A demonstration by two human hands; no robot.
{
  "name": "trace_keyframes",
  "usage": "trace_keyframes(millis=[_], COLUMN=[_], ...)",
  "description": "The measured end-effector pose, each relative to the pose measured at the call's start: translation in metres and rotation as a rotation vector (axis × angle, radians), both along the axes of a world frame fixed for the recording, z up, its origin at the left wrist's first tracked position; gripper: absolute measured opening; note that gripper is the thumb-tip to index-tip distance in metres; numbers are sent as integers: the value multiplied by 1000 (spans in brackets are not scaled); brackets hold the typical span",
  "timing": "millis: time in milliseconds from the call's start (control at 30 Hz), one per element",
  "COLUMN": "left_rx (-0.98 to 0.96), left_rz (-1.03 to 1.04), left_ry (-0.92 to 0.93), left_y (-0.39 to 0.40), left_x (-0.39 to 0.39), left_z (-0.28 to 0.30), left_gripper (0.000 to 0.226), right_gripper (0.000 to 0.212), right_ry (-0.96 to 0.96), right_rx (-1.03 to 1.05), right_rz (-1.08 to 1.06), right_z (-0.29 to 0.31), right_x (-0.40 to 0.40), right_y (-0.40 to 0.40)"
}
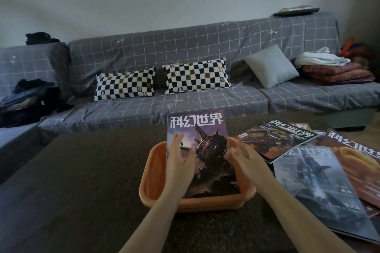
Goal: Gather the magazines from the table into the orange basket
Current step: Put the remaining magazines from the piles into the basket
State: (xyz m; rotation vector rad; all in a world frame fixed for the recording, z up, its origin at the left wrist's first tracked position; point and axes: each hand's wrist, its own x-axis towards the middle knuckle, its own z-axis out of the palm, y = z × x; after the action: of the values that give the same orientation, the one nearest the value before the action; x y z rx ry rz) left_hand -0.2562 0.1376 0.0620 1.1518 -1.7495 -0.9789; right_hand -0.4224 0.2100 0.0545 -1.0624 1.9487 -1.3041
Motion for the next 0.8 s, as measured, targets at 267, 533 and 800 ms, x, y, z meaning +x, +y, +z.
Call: trace_keyframes(millis=[267, 533, 800], left_rx=[42, 133, 272], left_rz=[-268, -287, -164], left_ry=[32, -10, -187], left_y=[13, 3, -45], left_x=[-89, -193, -277], left_z=[4, -12, -36], left_gripper=[43, 22, 37], right_gripper=[33, 36, 43], right_ry=[-51, -234, -194], right_rx=[-60, 8, 181], right_rz=[-173, -337, -380], right_z=[18, -9, -35], right_x=[-55, -133, -180], right_y=[31, 39, 16])
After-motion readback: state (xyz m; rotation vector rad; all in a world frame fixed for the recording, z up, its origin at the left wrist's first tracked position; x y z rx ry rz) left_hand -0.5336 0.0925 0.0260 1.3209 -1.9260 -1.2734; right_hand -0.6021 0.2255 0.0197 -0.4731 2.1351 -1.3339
